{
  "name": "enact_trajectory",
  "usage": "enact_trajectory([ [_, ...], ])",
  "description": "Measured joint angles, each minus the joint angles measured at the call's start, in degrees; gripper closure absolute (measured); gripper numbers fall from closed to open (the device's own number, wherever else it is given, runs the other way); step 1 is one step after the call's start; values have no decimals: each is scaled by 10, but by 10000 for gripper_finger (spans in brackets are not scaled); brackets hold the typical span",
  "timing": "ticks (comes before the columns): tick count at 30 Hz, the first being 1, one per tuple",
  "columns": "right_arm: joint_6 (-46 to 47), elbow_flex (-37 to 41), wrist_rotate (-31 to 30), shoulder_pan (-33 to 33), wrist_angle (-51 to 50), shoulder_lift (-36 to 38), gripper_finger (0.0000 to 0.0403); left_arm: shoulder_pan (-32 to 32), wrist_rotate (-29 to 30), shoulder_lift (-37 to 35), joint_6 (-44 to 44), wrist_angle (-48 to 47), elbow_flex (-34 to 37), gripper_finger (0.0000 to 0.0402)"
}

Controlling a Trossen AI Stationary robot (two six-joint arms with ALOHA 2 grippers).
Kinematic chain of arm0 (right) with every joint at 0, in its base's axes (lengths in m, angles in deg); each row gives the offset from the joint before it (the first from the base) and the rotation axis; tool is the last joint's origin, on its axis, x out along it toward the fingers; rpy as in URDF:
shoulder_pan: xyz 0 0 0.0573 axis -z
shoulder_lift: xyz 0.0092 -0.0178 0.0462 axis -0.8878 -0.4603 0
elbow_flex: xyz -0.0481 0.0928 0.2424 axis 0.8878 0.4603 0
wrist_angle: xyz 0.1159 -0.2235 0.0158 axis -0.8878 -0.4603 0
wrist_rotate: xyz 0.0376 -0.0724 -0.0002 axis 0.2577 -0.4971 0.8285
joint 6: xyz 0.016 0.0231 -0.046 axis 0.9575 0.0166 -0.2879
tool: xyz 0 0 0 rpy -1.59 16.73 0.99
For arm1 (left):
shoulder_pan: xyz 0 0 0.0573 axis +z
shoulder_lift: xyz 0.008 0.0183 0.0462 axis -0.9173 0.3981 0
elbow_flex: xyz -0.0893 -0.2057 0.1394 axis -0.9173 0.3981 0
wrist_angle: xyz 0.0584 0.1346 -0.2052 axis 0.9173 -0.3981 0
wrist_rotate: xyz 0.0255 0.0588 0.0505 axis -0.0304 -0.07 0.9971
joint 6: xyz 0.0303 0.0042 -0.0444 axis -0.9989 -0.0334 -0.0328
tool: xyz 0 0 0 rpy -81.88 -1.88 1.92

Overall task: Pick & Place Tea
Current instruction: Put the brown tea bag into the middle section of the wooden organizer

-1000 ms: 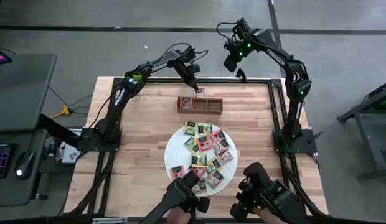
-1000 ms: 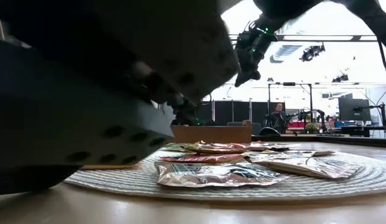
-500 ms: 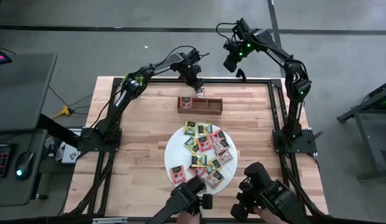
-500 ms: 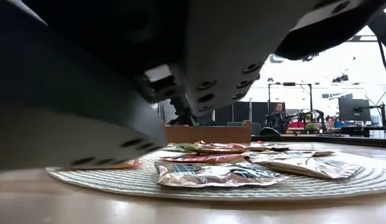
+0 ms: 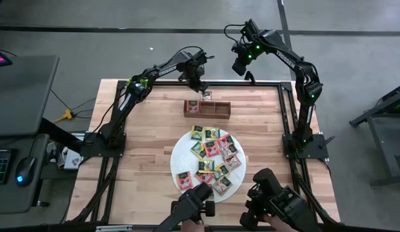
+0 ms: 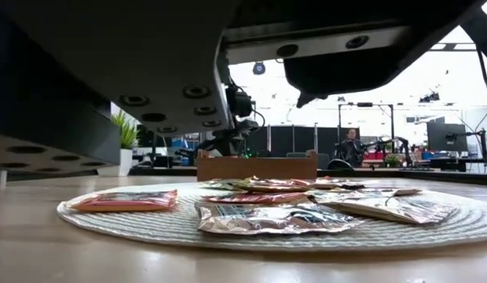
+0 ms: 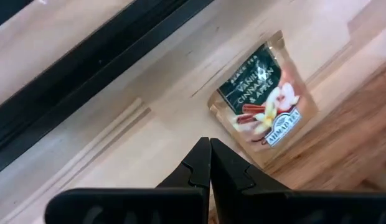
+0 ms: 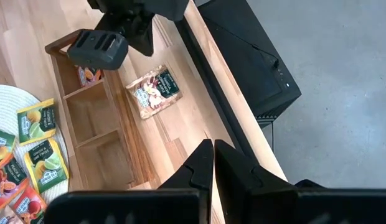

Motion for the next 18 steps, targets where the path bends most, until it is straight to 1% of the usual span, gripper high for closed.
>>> enact_trajectory([
  [5,0,0,3,0,4,0,391,4,-49,3,-24,-18,0,401],
  [9,0,0,3,0,4,0,391,3,-52,21,-4,-22,3,401],
  [18,-10,0,3,0,8,0,391,3,-72,16,26,-10,-4,401],
])
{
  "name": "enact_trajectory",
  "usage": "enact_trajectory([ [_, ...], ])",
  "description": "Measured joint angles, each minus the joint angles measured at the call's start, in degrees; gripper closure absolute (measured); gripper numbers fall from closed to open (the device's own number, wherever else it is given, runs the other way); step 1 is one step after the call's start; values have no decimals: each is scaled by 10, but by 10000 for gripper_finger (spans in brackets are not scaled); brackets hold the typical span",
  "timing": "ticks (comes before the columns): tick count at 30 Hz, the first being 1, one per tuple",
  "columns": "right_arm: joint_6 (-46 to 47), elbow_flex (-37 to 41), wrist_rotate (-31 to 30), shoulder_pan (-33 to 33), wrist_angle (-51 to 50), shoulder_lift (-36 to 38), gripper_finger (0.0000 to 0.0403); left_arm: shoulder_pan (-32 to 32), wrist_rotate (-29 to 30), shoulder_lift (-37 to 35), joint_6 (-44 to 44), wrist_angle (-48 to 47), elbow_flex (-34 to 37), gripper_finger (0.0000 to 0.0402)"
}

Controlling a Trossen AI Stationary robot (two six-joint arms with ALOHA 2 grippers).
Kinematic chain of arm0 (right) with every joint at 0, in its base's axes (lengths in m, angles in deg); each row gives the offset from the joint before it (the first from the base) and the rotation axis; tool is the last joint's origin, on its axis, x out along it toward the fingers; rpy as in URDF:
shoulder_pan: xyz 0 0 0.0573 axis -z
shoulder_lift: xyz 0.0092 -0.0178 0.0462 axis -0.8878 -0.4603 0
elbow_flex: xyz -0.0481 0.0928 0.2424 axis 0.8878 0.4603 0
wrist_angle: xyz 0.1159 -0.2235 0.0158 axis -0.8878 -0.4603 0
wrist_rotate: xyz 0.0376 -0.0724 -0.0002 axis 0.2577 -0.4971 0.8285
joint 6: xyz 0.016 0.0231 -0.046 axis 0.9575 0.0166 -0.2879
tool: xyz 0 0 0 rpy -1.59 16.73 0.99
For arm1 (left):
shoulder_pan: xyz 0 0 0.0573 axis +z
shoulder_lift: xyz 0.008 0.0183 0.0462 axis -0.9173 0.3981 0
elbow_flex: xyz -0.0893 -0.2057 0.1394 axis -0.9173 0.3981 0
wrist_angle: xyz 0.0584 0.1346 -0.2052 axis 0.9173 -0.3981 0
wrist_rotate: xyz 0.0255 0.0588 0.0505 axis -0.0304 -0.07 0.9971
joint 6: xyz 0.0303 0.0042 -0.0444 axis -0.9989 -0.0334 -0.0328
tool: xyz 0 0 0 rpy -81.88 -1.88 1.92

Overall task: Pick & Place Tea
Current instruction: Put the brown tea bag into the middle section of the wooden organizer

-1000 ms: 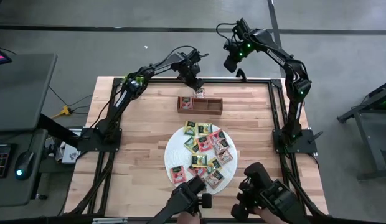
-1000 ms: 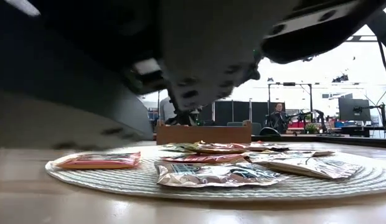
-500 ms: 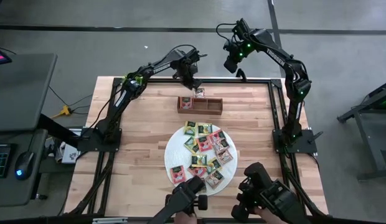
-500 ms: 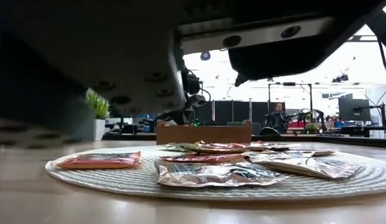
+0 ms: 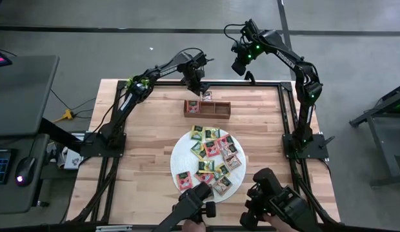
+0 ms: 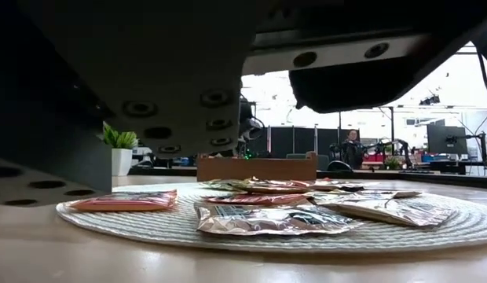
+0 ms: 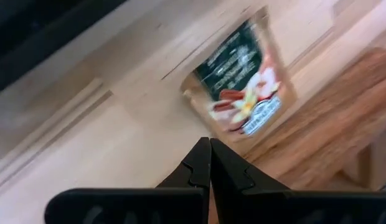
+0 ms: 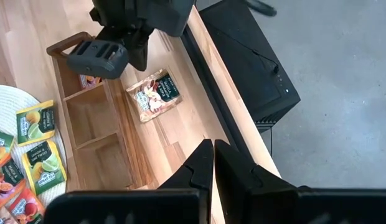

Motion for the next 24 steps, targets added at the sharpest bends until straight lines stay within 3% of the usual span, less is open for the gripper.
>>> enact_trajectory([
  [6,-6,0,3,5,5,0,391,0,-46,0,15,15,0,401],
  [11,-6,0,22,19,5,0,391,0,-43,0,13,17,0,401],
  [20,-5,0,36,31,4,0,391,0,-75,0,-63,31,0,401],
  [24,-5,0,37,30,4,0,391,5,-150,0,-82,73,0,401],
])
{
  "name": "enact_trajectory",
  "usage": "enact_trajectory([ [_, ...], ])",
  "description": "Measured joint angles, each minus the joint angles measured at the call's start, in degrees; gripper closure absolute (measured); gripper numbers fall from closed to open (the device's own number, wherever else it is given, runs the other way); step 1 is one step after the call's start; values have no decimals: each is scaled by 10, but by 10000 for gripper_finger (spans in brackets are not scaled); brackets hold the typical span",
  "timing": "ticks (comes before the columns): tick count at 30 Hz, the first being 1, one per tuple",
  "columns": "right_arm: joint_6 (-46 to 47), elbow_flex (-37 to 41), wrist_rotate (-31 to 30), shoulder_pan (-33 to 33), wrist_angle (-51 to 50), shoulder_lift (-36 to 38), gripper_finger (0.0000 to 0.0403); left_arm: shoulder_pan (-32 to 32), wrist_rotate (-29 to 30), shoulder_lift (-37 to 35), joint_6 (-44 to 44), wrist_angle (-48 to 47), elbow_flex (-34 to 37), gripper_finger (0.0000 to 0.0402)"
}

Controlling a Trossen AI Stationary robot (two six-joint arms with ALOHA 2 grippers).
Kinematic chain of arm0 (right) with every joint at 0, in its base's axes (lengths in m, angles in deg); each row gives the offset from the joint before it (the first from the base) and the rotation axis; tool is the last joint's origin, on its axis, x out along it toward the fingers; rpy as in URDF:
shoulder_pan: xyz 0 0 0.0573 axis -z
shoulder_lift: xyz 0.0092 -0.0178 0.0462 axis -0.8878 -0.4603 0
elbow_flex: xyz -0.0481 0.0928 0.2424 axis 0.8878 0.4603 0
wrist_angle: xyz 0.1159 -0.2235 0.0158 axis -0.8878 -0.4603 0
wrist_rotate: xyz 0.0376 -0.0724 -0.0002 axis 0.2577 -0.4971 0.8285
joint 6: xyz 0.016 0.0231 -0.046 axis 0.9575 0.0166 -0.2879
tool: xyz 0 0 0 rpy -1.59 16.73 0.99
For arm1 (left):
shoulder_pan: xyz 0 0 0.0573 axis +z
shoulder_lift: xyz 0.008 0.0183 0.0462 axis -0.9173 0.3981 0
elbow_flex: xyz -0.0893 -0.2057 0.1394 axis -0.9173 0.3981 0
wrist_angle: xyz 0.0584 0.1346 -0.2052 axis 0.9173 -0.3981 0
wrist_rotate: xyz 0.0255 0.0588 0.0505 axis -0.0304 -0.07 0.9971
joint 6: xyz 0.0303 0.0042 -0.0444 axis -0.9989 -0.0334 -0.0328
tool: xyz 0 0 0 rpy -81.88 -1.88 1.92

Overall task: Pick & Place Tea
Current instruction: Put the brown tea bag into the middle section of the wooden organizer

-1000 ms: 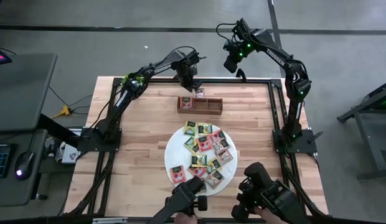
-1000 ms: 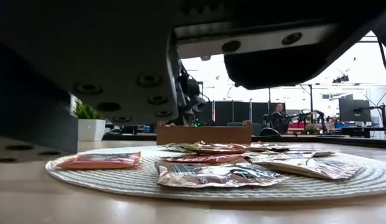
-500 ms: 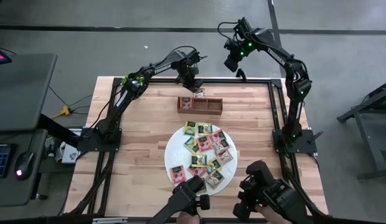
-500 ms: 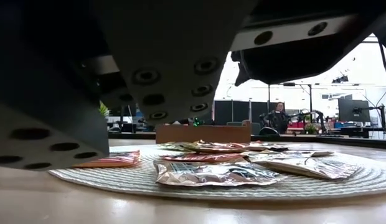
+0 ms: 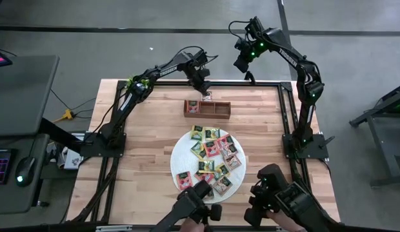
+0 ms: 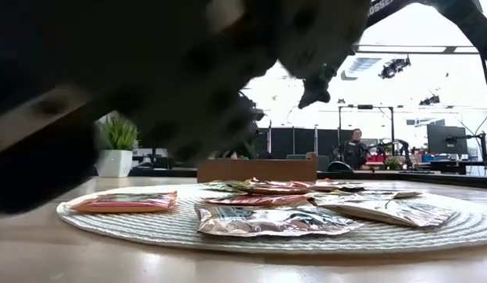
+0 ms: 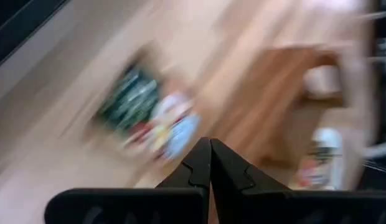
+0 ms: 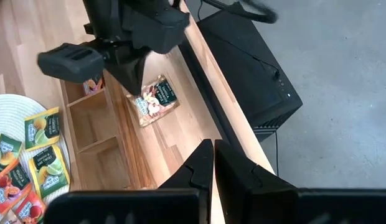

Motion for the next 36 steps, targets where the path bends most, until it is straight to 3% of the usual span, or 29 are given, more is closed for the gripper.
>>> enact_trajectory([
  [4,0,0,0,0,0,0,391,12,-13,-2,2,18,-1,402],
  [8,0,0,0,0,-1,0,391,33,38,-10,-121,-54,-25,402],
  [13,0,0,0,0,-1,0,391,34,193,-14,-334,-138,-25,401],
  [18,0,0,0,0,-1,0,391,12,318,-11,-573,-159,-25,402],
  [21,4,0,0,0,-5,0,391,1,298,-3,-596,-94,-25,402],
  [26,5,0,-2,0,-16,0,391,9,250,-4,-657,-79,-26,402],
  [36,6,0,-5,0,-15,0,391,2,255,4,-657,-58,-27,402],
])
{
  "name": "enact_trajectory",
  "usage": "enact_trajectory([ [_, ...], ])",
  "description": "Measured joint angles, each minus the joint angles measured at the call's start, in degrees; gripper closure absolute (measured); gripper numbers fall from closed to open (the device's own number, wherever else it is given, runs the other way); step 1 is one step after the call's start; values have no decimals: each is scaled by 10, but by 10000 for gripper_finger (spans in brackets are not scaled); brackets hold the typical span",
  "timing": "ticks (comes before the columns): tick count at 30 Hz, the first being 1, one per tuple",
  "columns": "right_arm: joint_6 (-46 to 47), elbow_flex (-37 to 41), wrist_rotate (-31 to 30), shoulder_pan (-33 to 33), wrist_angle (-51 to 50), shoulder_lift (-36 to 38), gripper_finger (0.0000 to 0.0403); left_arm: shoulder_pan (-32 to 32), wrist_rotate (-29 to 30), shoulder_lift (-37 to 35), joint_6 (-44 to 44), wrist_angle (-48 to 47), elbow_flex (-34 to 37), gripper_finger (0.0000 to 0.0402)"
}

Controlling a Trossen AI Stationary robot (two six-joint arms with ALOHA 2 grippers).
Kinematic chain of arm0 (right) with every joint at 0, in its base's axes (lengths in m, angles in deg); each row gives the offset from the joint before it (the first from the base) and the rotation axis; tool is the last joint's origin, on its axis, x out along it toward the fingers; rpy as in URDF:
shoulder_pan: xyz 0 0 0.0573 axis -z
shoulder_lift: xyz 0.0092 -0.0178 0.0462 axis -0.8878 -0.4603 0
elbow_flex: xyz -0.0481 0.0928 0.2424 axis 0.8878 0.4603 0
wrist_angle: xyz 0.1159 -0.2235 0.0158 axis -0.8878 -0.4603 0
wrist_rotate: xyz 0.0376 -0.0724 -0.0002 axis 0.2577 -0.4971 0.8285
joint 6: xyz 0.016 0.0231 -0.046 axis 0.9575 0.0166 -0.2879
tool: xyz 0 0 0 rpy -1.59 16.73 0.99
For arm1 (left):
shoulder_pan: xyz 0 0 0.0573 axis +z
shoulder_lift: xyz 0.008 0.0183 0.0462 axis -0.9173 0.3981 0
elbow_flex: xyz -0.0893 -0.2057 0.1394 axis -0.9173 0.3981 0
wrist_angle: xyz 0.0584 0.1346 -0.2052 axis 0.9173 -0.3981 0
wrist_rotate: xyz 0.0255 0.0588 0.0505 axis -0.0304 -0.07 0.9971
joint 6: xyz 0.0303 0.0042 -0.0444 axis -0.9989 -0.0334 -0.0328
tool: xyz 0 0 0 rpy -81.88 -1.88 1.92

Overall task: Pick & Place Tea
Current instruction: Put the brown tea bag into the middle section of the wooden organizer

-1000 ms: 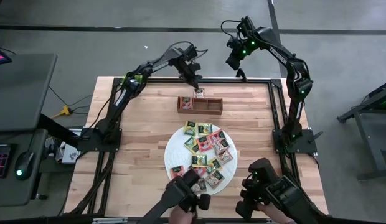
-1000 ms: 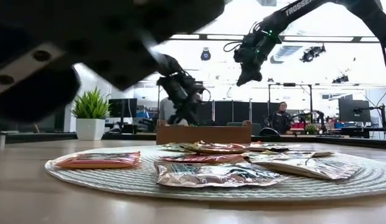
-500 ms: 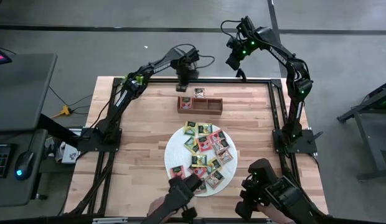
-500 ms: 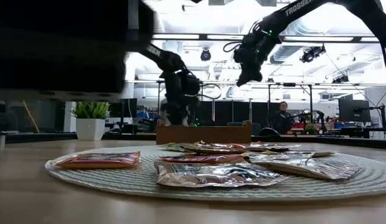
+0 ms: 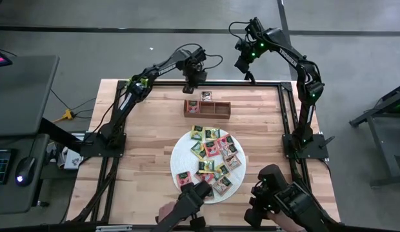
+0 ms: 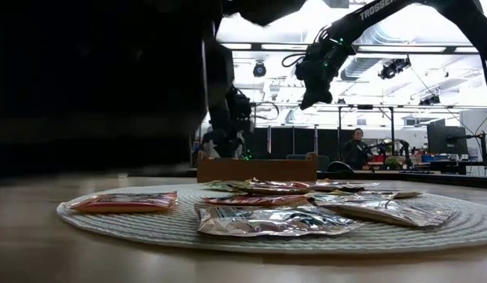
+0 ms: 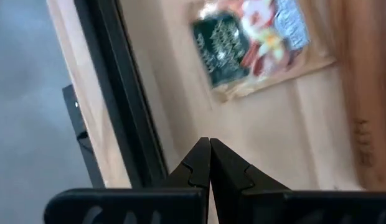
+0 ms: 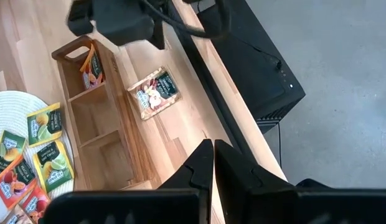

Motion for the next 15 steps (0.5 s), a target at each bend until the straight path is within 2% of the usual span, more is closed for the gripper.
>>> enact_trajectory([
  [2,0,0,0,0,2,0,391,-4,-3,9,-6,-9,1,402],
  [7,-1,0,0,0,1,0,391,-3,-77,19,4,-19,1,402],
  [15,-2,0,0,0,3,0,391,-4,-78,19,-2,-5,1,402],
])
